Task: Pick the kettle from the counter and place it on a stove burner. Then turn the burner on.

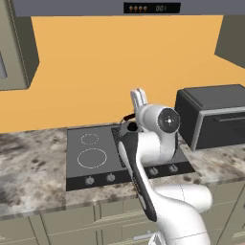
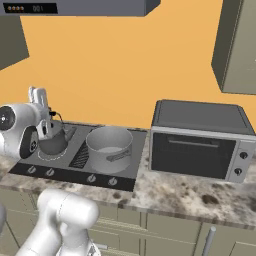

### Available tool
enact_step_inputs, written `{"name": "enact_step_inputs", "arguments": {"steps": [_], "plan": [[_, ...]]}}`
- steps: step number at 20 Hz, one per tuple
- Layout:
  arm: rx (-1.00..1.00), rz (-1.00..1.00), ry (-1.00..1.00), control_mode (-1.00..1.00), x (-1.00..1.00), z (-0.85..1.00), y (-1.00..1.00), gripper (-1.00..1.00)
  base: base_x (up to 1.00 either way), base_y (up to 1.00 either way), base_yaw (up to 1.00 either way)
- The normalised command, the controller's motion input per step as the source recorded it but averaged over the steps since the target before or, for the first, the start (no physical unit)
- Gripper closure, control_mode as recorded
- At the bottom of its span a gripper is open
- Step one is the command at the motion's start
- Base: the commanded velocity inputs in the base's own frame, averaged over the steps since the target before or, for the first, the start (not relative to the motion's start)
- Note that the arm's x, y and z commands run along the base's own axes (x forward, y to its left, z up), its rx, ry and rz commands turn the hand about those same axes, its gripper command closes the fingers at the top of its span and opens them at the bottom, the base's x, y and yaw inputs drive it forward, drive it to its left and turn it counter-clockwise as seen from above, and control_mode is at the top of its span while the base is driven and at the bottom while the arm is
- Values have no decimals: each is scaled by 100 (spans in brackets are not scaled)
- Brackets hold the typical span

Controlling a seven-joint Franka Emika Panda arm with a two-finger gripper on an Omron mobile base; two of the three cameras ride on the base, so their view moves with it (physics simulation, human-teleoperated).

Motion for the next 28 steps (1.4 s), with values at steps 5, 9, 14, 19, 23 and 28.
{"name": "enact_step_inputs", "arguments": {"steps": [5, 9, 14, 19, 23, 28], "plan": [[1, 0, 0, -100, 59, -29, 100, 100, 0, 0, 0], [0, 0, 6, -100, 84, -23, 100, 100, 0, 0, 0], [-12, -9, 11, -100, 90, -12, 53, 100, 0, 0, 0], [-2, 0, 8, -100, 11, -6, 2, 100, 0, 0, 0], [3, 0, 10, -100, 18, -28, 17, 100, 0, 0, 0], [3, 0, 9, -100, 22, -46, 16, 100, 0, 0, 0]]}}
